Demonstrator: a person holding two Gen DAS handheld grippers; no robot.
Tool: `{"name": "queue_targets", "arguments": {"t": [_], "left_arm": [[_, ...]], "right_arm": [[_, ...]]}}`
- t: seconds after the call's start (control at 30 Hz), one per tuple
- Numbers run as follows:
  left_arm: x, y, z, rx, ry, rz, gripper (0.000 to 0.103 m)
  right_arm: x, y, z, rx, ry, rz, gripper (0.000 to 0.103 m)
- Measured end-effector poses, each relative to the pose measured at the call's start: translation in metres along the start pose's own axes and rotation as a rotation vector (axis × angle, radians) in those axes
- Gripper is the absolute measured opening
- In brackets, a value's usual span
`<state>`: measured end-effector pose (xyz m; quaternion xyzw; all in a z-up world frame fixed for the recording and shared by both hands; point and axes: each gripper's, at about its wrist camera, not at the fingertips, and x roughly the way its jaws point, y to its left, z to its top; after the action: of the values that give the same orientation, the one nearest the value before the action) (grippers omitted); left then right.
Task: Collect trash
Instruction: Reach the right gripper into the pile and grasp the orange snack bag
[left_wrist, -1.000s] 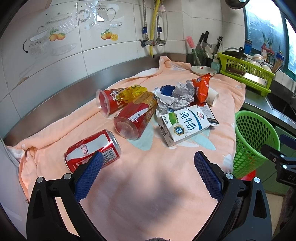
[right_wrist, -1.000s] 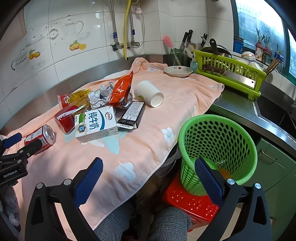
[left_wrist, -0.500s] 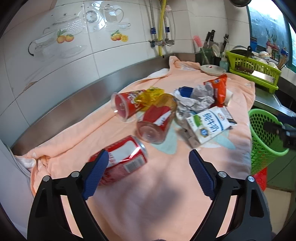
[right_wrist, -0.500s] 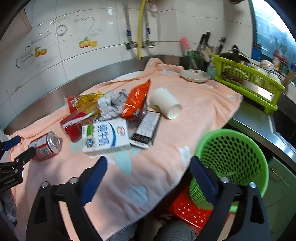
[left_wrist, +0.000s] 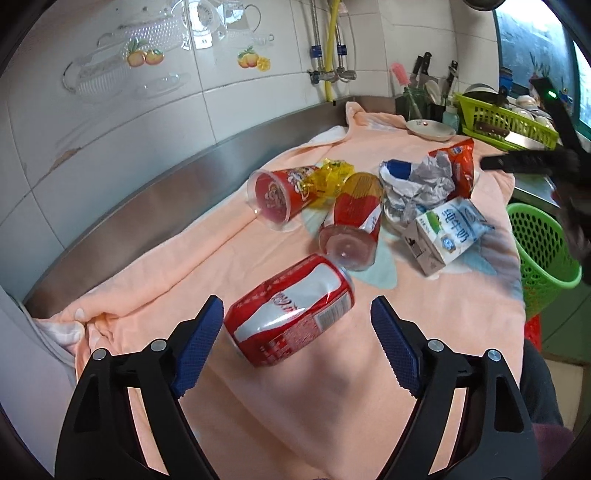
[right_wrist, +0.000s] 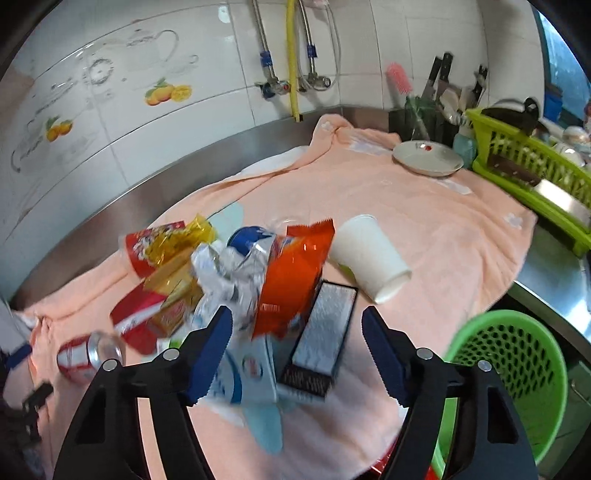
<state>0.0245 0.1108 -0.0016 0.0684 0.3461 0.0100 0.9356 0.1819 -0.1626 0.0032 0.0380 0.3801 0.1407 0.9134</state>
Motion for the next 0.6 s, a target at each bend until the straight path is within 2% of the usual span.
{"name": "queue_targets", "arguments": {"t": [0.07, 0.17, 0.3, 0.6], "left_arm": [[0.003, 0.002, -0.001, -0.001, 0.010, 0.009, 0.081], [0.005, 0.002, 0.004, -0.027, 0.009, -0.015, 0.081], [0.010, -0.010, 0.016, -0.014, -0.003, -0.032, 0.081], [0.035, -0.063, 0.067, 0.029, -0.032, -0.171, 0.074]], "right_arm": [[0.015, -0.005, 0.008, 0.030, 0.025, 0.016, 0.065], [0.032, -0.012, 0.016, 0.052, 0.044, 0.019, 0.059], [0.054, -0.021, 0.019, 0.091, 0.091, 0.055, 0.050], [0.055, -0.032, 0.021, 0.113, 0.075, 0.108, 0.027]]}}
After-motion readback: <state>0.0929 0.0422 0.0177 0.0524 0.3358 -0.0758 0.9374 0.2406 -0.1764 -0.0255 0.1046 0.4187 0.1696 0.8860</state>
